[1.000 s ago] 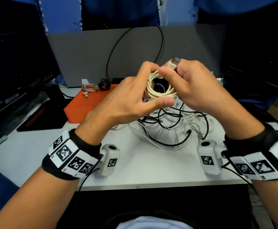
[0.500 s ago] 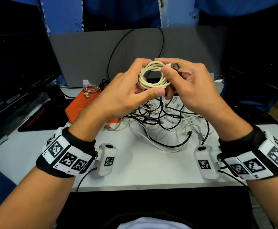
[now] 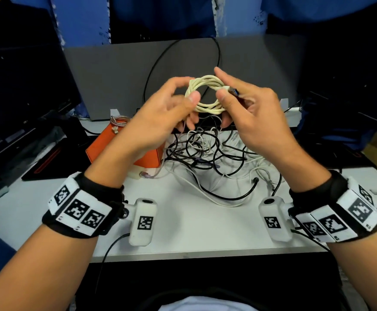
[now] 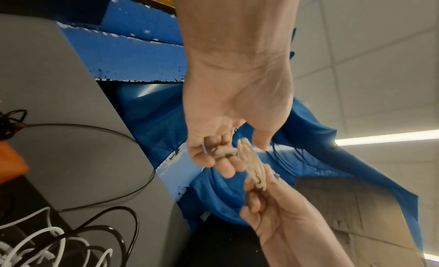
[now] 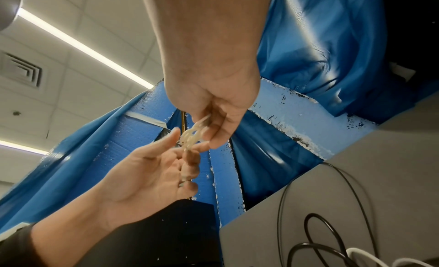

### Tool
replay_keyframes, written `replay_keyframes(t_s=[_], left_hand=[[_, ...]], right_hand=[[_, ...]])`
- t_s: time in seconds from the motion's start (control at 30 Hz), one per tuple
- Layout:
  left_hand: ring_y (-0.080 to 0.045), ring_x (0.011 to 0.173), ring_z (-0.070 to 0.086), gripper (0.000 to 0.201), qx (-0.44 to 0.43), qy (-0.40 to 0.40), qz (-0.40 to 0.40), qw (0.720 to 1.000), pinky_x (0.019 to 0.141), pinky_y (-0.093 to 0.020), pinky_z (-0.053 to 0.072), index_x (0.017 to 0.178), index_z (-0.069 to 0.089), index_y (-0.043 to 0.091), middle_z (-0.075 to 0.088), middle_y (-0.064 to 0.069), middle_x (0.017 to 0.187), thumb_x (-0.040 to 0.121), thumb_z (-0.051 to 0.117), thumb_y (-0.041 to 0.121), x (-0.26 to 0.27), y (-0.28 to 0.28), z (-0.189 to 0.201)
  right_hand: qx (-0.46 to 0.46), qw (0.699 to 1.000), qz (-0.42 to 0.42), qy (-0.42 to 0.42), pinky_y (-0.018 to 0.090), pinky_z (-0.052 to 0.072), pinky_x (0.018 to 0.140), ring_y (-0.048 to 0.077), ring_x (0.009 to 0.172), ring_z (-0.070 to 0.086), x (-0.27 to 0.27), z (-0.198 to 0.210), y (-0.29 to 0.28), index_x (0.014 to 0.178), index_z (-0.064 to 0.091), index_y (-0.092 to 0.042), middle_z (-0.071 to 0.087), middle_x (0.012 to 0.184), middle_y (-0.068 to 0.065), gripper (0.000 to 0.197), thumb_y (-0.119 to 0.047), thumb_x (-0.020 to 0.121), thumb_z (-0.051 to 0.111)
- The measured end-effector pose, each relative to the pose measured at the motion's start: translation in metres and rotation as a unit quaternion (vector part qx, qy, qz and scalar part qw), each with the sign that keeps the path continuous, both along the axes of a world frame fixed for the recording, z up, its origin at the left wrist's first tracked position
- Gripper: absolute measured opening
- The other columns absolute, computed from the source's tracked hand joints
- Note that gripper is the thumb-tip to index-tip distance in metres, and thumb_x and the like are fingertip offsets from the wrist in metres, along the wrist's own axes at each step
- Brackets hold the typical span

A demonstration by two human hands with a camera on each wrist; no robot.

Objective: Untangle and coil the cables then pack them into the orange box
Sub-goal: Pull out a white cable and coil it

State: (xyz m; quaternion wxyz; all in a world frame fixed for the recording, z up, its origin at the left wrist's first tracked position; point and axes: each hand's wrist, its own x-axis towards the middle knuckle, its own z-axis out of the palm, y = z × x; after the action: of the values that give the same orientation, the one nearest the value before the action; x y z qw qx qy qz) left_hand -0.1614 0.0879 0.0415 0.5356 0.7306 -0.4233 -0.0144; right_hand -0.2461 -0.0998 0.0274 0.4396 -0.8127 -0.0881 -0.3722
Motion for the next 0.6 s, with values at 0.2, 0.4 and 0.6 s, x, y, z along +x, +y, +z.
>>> replay_keyframes(t_s=[0.2,0.4,0.6], left_hand=[[-0.018,0.084,0.072,0.020,0.003,0.038,0.036,0.999,0.080,-0.029,0.057,0.112,0.071,0.007,0.076,-0.002,0.089,0.099,0.065,0.021,0.011,0.011,0.006],[-0.021,0.082,0.074,0.019,0.013,0.040,0.206,0.978,0.074,-0.028,0.061,0.113,0.072,0.004,0.075,-0.019,0.104,0.100,0.064,0.017,0.067,0.052,0.005],[-0.025,0.079,0.071,0.026,0.116,0.119,0.280,0.945,0.079,-0.035,0.060,0.114,0.069,-0.004,0.072,-0.024,0.102,0.094,0.071,0.012,0.142,0.086,-0.005]], right_hand=[[-0.037,0.993,0.049,0.101,0.040,0.059,0.079,0.019,0.070,0.073,0.004,-0.003,-0.006,0.152,0.047,-0.041,0.073,0.085,-0.003,0.051,-0.038,0.102,0.061],[-0.235,0.915,0.078,0.318,0.029,0.053,0.090,-0.002,0.087,0.069,-0.001,-0.008,-0.019,0.157,0.032,-0.047,0.071,0.105,-0.015,0.065,-0.058,0.098,0.055],[-0.344,0.824,0.086,0.442,0.029,0.052,0.092,0.003,0.095,0.065,-0.006,-0.017,-0.014,0.141,0.055,-0.047,0.074,0.105,-0.012,0.051,-0.065,0.093,0.058]])
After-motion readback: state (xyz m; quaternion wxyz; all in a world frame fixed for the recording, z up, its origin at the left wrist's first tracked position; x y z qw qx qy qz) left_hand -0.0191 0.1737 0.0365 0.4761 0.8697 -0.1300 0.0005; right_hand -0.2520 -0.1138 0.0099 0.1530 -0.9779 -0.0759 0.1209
